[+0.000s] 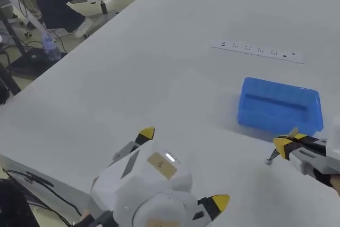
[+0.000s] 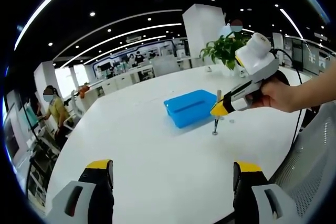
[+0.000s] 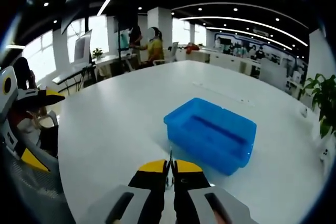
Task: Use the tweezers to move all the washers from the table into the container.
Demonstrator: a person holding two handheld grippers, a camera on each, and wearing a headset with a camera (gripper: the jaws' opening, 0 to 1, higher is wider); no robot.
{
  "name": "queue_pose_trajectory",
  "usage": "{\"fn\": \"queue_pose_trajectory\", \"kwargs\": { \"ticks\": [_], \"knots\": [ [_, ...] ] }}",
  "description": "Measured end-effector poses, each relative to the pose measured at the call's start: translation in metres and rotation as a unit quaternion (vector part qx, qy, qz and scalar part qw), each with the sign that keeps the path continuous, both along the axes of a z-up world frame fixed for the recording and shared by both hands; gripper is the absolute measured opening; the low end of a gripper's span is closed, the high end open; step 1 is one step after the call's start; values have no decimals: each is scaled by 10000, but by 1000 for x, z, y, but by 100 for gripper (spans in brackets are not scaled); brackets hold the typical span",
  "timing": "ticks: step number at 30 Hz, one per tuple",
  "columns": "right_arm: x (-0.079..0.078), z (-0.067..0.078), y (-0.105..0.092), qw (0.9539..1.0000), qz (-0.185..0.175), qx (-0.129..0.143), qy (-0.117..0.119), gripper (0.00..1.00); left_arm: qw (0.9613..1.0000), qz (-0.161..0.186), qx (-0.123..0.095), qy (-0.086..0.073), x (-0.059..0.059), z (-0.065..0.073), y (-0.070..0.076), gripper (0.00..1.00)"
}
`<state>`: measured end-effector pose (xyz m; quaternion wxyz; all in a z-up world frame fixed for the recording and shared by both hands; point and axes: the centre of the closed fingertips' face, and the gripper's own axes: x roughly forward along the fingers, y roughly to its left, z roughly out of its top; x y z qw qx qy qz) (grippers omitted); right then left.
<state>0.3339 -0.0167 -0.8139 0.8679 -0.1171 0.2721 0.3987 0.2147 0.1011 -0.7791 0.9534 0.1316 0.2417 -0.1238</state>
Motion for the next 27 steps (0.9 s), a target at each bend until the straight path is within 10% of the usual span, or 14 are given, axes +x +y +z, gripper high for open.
{"fn": "queue_pose_trajectory", "kwargs": {
  "ticks": [27],
  "knots": [
    [6,0,-2,9998,3,-20,207,0,9999,17,21,-166,0,6,1,99]
  ]
}}
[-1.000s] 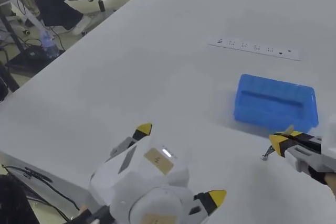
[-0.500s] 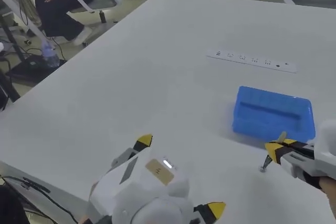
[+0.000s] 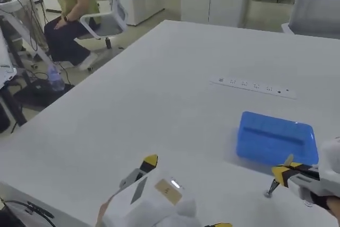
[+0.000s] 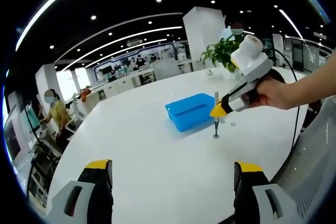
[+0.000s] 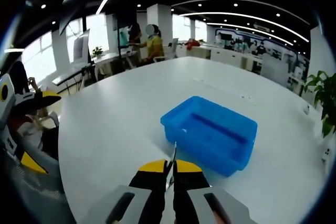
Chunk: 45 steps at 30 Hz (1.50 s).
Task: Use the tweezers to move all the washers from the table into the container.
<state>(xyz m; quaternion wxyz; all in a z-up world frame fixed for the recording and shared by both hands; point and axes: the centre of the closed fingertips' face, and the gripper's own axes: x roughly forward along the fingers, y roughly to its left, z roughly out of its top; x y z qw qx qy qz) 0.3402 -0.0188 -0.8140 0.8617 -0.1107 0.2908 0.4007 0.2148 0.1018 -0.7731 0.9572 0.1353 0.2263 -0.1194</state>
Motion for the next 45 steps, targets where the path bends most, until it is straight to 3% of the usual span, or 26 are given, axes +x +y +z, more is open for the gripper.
{"fn": "queue_pose_trajectory", "kwargs": {
  "ticks": [3,6,17,21,28,34,40,45],
  "knots": [
    [2,0,-2,9996,-165,165,183,0,10000,5,-4,39,0,-1,0,99],
    [2,2,-5,9996,-217,131,142,0,10000,-6,31,69,0,-3,0,99],
    [8,29,-8,9983,-316,460,158,0,9999,-33,51,123,0,-5,-1,99],
    [12,46,-3,9984,-299,483,-57,0,9999,-25,66,124,0,-5,0,99],
    [21,63,8,9979,-266,538,-258,0,9998,-70,57,186,-2,-7,-2,99],
    [38,77,14,9968,-284,571,-486,0,9997,-79,84,220,-2,-9,-2,99],
    [59,82,14,9956,-393,598,-603,0,9997,-63,91,238,-2,-10,-1,99],
    [71,74,15,9957,-438,495,-647,0,9995,-63,113,274,-2,-11,-1,99]
  ]
}}
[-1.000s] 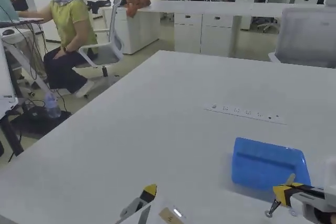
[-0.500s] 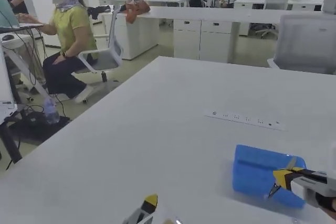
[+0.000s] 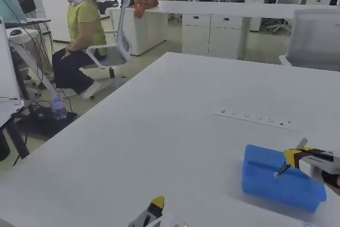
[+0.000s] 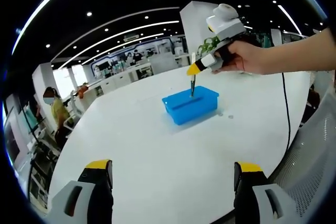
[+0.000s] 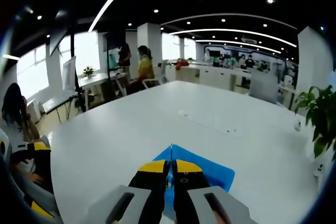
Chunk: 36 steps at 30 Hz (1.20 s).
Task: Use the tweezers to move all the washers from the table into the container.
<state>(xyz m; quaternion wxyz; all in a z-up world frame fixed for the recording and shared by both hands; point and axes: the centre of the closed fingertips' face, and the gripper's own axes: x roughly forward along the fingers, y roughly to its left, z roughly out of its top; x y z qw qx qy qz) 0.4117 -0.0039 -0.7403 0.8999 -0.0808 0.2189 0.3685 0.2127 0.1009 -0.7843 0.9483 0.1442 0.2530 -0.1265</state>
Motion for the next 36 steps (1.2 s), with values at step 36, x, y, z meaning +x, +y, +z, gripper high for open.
{"fn": "queue_pose_trajectory", "kwargs": {
  "ticks": [36],
  "knots": [
    [2,-68,-2,9986,-149,-338,389,1,10000,17,-55,-57,1,2,0,97]
  ]
}}
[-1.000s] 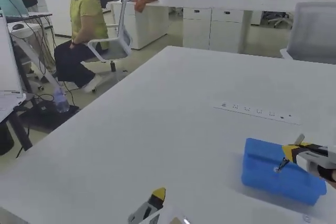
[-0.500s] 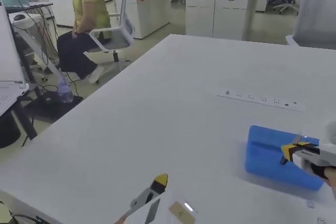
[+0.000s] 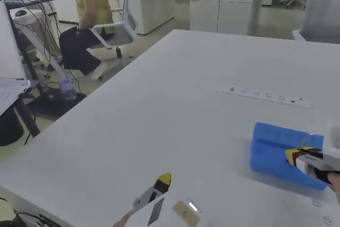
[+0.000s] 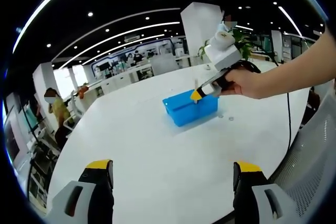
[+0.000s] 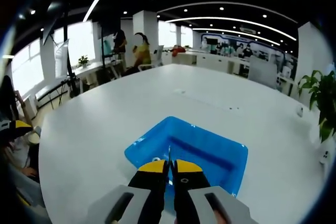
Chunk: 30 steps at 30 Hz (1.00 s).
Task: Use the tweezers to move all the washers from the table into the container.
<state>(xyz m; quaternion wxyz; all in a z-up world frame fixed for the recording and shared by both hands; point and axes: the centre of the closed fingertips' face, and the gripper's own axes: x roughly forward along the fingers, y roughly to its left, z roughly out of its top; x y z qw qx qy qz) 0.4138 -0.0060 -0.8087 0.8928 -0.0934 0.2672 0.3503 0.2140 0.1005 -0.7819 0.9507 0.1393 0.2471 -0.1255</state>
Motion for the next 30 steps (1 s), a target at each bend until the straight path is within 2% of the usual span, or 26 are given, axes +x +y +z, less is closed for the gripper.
{"fn": "queue_pose_trajectory", "kwargs": {
  "ticks": [4,12,17,20,30],
  "knots": [
    [0,1,1,10000,8,9,4,1,10000,21,-18,-4,0,0,1,97],
    [2,5,-3,9998,-37,-163,-113,2,10000,12,11,24,0,-1,1,97],
    [1,18,-6,9998,-126,21,-167,2,10000,8,1,21,0,-1,1,97],
    [0,34,-9,9993,-161,204,-266,2,10000,9,11,15,0,-1,1,96],
    [-8,69,-18,9973,-189,593,-382,2,10000,36,-20,-53,0,2,2,96]
  ]
}}
